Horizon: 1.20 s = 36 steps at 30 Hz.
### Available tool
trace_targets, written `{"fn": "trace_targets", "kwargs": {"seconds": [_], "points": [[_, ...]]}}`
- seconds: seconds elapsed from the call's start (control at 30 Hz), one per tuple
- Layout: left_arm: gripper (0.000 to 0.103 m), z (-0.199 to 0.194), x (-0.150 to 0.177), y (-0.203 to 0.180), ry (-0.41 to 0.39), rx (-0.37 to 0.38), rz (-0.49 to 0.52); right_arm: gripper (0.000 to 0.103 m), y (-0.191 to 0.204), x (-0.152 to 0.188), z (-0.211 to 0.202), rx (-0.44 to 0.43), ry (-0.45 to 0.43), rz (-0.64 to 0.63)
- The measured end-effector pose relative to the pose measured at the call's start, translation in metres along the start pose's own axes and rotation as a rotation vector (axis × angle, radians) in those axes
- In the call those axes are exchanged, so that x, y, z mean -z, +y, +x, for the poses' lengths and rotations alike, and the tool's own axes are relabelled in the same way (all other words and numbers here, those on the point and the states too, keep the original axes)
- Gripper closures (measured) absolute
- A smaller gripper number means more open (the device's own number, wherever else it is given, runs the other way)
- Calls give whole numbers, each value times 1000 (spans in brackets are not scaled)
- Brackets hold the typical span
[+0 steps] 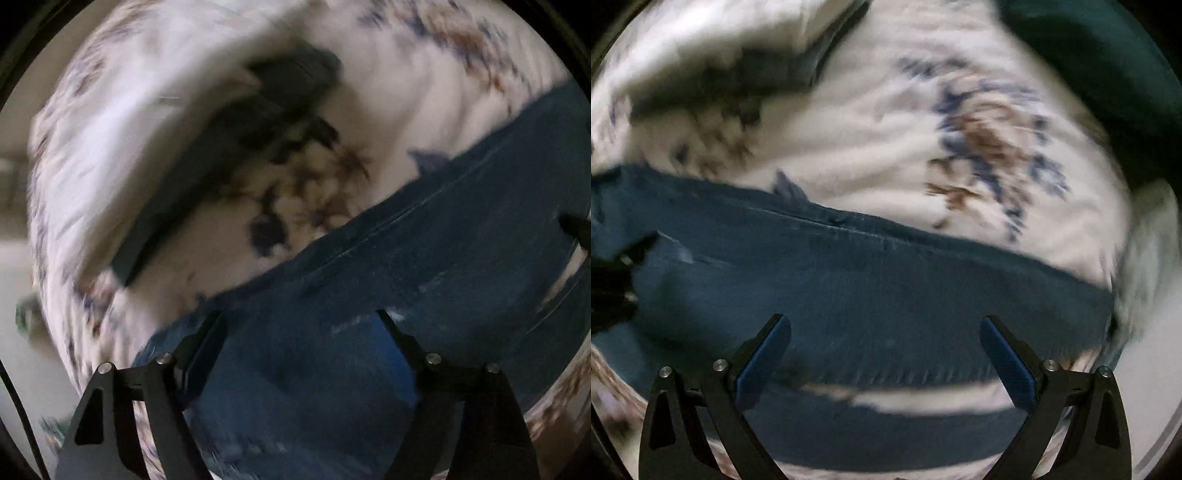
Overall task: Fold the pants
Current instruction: 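Grasp the jeans waistband with both grippers and lift it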
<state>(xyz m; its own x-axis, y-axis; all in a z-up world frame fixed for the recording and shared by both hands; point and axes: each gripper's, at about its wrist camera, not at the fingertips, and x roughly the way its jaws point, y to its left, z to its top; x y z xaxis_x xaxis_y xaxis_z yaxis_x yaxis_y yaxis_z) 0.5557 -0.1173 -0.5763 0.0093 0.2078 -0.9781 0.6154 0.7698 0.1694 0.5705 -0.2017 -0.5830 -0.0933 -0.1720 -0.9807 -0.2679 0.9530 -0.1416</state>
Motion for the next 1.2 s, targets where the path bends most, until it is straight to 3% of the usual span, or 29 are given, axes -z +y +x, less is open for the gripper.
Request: {"fn": "trace_targets", "kwargs": {"seconds": [0.17, 0.37, 0.4, 0.47, 0.53, 0.6, 0.67, 0.7, 0.73, 0.9, 1.07, 1.2], "points": [[24, 35, -17, 8, 89, 60, 80, 0, 9, -39, 64, 12, 101, -200], [23, 41, -36, 13, 164, 105, 179, 1, 20, -68, 99, -32, 146, -368], [23, 42, -40, 15, 171, 116, 174, 7, 20, -72, 102, -46, 145, -367], [25, 39, -41, 19, 162, 130, 170, 30, 22, -74, 104, -105, 146, -354], [45, 32, -34, 19, 131, 143, 173, 68, 24, -72, 99, -134, 114, -340], [63, 22, -24, 19, 102, 154, 168, 81, 25, -66, 94, -132, 80, -308], [80, 12, -17, 19, 77, 131, 160, 88, 24, -58, 87, -141, 45, -289], [91, 7, -13, 20, 67, 123, 149, 90, 21, -55, 84, -154, 29, -261], [93, 0, -8, 22, 52, 121, 136, 91, 17, -50, 81, -178, 13, -220], [94, -59, 21, 52, -84, 147, -29, 94, 2, -28, 59, -246, -66, -80], [94, -137, 71, 83, -188, 192, -237, 94, -3, 7, 25, -304, -143, 28], [94, -119, 127, 12, -204, 201, -359, 94, -4, 72, -24, -321, -175, 73]]}}
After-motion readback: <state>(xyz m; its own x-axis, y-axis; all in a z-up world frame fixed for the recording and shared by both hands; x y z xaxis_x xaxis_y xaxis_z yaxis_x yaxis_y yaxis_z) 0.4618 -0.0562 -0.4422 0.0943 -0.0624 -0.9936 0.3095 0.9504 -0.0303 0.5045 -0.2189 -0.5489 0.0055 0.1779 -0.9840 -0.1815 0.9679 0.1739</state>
